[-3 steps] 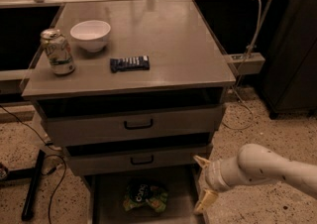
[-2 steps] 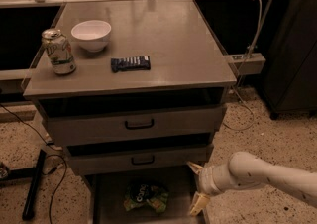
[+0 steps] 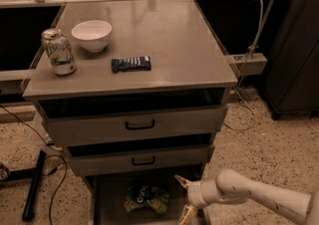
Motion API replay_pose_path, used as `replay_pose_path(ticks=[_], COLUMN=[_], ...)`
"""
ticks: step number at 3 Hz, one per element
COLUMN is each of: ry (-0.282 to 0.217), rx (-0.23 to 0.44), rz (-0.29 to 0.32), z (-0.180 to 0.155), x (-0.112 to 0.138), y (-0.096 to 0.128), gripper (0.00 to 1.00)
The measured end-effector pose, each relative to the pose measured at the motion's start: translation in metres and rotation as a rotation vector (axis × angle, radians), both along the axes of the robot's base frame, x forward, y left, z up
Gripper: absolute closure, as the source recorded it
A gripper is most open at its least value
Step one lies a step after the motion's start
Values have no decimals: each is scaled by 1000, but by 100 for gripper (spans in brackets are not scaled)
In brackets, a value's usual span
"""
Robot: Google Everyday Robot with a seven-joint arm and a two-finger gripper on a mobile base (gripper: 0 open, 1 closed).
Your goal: Pick green rice chip bag from bottom drawer and place on counter
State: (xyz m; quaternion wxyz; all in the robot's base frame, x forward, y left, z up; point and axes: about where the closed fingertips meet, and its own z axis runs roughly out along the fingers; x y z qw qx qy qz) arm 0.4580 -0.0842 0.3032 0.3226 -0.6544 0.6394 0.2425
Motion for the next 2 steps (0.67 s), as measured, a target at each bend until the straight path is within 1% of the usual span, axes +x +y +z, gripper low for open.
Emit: replay_pose_path(ticks=[1, 2], ry=[0, 7], rx=[-6, -7], rz=[7, 23], z=[-5, -32], x=[-1, 6], y=[6, 26], gripper=[0, 0])
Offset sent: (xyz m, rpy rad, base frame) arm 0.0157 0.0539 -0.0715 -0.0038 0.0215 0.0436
